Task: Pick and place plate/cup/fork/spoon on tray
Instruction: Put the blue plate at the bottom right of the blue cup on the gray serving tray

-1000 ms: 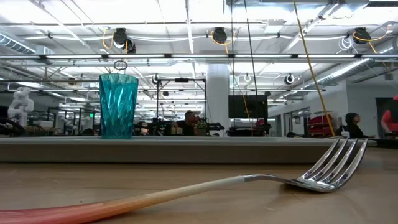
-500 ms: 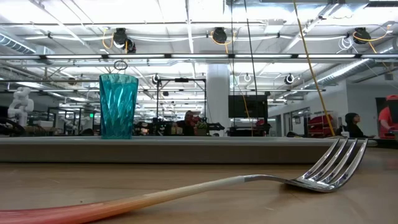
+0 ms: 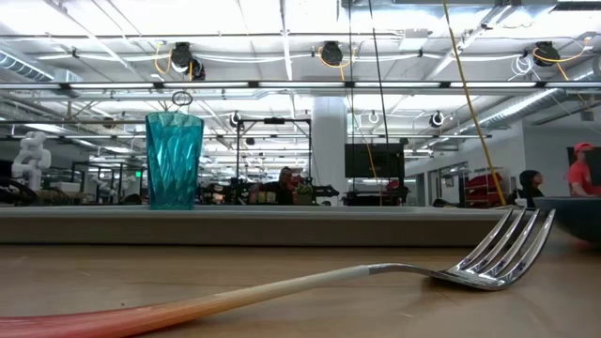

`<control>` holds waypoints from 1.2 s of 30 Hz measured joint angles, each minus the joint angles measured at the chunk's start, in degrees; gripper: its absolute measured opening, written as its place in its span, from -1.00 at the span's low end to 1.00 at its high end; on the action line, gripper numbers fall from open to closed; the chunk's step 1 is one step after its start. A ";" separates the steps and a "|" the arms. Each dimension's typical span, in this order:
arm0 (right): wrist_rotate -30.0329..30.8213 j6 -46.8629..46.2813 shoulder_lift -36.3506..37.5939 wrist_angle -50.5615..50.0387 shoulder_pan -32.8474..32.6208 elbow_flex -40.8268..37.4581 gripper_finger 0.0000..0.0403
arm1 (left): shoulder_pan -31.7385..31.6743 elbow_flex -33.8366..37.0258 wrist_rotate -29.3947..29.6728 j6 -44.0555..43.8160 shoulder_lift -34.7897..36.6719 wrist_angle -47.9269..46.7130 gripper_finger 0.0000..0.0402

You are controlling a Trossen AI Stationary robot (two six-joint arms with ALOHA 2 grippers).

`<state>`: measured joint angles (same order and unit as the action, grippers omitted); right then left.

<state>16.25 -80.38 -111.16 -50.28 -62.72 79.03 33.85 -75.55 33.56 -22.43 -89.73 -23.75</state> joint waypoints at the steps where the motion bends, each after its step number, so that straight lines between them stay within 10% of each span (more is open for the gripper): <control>1: -0.08 -0.17 0.27 -0.12 0.00 -0.02 -0.97 | 0.00 0.00 0.00 0.02 0.00 0.00 -0.22; 36: 3.90 6.79 3.77 -32.13 5.59 19.34 -1.00 | 1.18 0.00 -0.04 5.81 0.00 -5.48 -0.22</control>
<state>20.15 -73.58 -107.39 -82.41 -57.13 98.36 35.03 -75.55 33.52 -16.62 -89.73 -29.23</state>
